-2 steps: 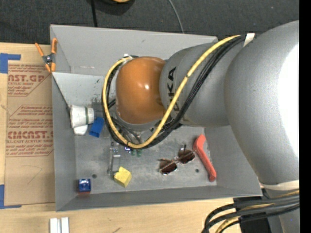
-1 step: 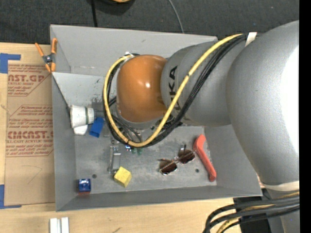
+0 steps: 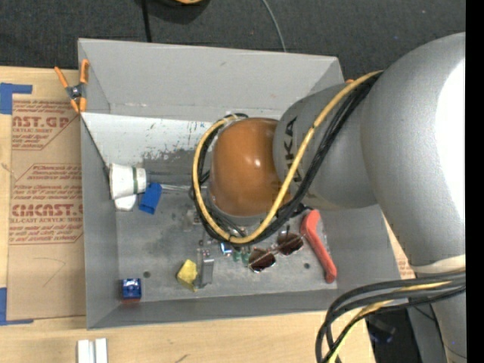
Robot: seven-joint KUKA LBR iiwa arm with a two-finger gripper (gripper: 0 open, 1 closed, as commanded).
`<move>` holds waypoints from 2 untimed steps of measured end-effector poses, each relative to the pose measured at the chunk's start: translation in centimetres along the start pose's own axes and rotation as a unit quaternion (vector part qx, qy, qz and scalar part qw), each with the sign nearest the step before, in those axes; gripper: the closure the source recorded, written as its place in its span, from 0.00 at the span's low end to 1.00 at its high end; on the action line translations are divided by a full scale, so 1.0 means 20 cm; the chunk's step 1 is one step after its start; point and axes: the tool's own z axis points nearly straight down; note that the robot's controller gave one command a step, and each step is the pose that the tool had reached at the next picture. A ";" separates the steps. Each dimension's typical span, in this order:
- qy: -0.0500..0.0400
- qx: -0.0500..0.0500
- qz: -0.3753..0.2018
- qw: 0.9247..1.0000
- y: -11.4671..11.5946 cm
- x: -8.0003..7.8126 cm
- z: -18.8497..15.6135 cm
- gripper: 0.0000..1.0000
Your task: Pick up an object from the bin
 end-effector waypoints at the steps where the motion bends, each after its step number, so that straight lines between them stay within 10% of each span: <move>1: 0.001 0.002 0.008 1.000 -0.08 0.03 0.17 0.00; 2: 0.000 0.000 -0.018 1.000 0.00 0.05 0.22 0.00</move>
Offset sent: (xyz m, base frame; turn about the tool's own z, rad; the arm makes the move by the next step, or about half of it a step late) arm -0.0144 -0.0081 -0.0395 -0.0752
